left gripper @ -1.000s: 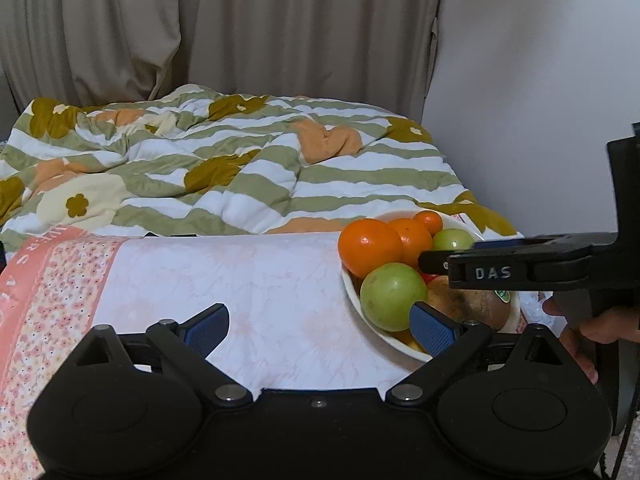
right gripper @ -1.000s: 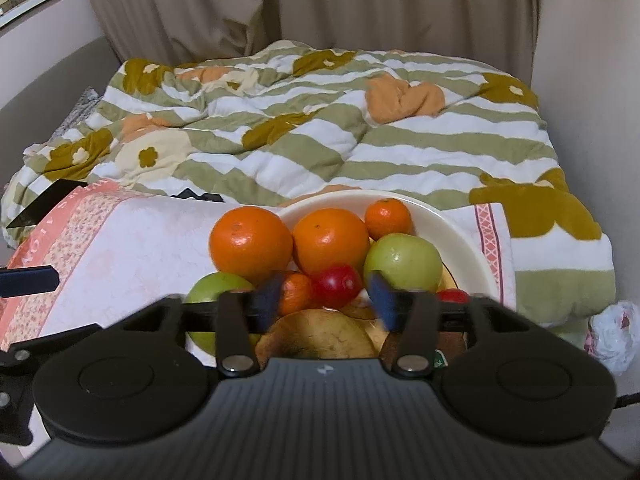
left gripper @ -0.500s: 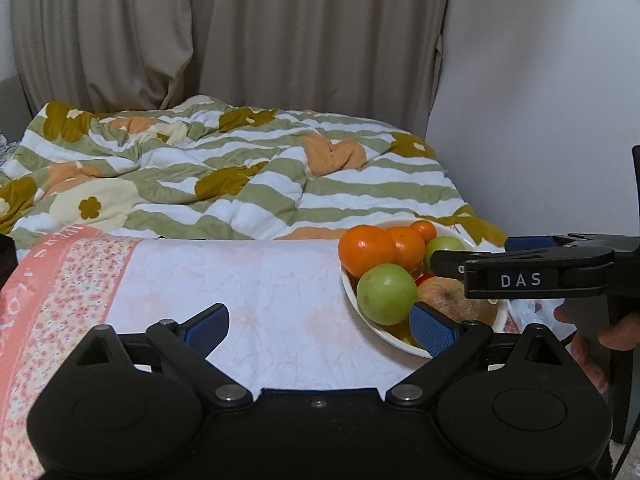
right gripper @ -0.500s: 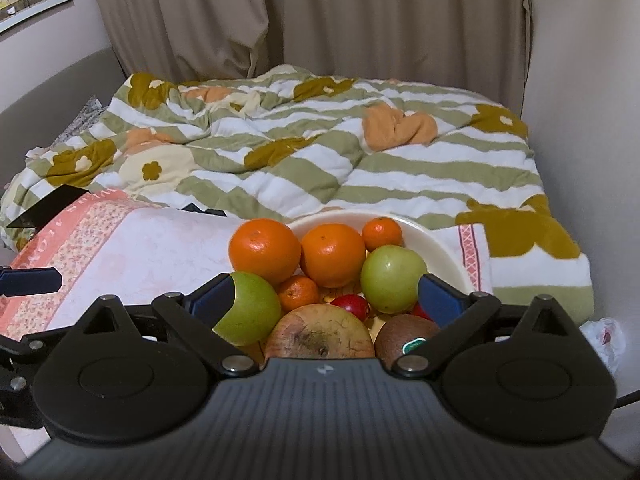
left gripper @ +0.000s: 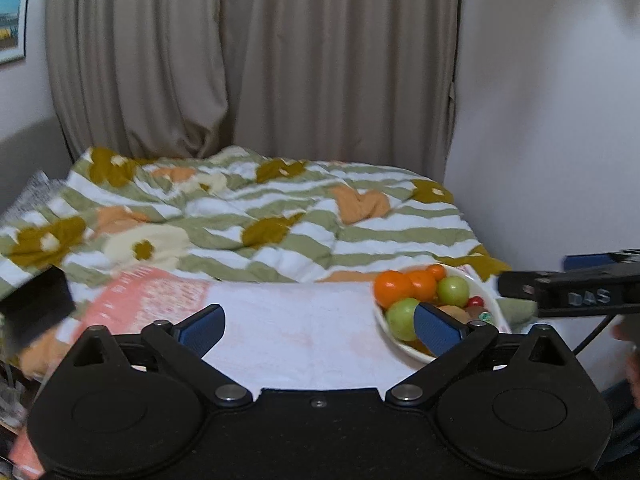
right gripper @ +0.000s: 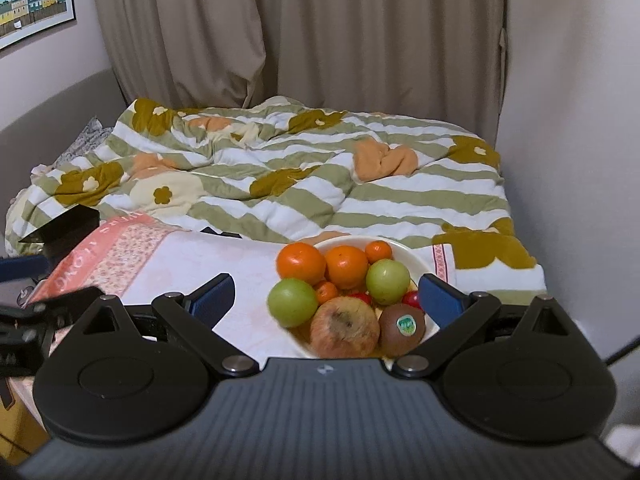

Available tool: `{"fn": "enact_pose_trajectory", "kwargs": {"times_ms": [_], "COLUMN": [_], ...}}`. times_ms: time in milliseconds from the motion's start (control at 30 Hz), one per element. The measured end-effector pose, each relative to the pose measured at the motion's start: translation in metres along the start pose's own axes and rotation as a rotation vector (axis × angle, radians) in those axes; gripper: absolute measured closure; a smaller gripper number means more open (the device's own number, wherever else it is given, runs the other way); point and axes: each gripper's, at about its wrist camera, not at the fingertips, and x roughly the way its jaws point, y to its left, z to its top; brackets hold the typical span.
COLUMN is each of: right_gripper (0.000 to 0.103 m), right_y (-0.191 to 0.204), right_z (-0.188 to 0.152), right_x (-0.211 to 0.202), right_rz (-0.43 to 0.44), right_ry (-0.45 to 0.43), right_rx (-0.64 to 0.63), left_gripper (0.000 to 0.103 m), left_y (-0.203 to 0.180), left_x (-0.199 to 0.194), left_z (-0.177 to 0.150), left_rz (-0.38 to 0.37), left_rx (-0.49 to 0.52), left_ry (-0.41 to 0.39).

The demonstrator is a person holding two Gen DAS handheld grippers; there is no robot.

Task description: Organize fruits

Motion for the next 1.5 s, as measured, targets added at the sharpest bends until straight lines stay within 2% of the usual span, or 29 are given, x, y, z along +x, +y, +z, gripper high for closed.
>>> {"fn": "enact_pose_trajectory", "kwargs": {"times_ms": [133,267,567,1167,1500], "right_gripper": [0.000,0.000,0.000,0.000,0.000], "right_y": [0.019,0.037,0.064,0.080,0.074], "right_z": [-0.009,-0.020,-0.036,-0.044,-0.044], "right_x": [-0.027,-0.048,-0.060,-0.055,-0.050], "right_rz": [-0.052,-0.089,-0.142,-0.154,-0.161], "right_ry": [0.011,0.025,0.026,0.041,0.052], "right_rx": [0.012,0.057,0.076,0.086,0.103], "left_gripper": [0.000,0.000,0.000,0.000,0.000], "left_y": [0.019,0.039,0.073,0.079,0.080], "left_x": [-0.019,-0.026,-0.037,-0.036,-0.034], "left_z": [0.001,-0.001,-0.016,-0.013,-0.014], "left_rz": [0.019,0.012,0.006,-0.013,-0.020], "left_rx": [0.043,0.058,0.035,0.038,0.037], "left_ry": [-0.034,-0.025,-0.014,-0.024,-0.027]}}
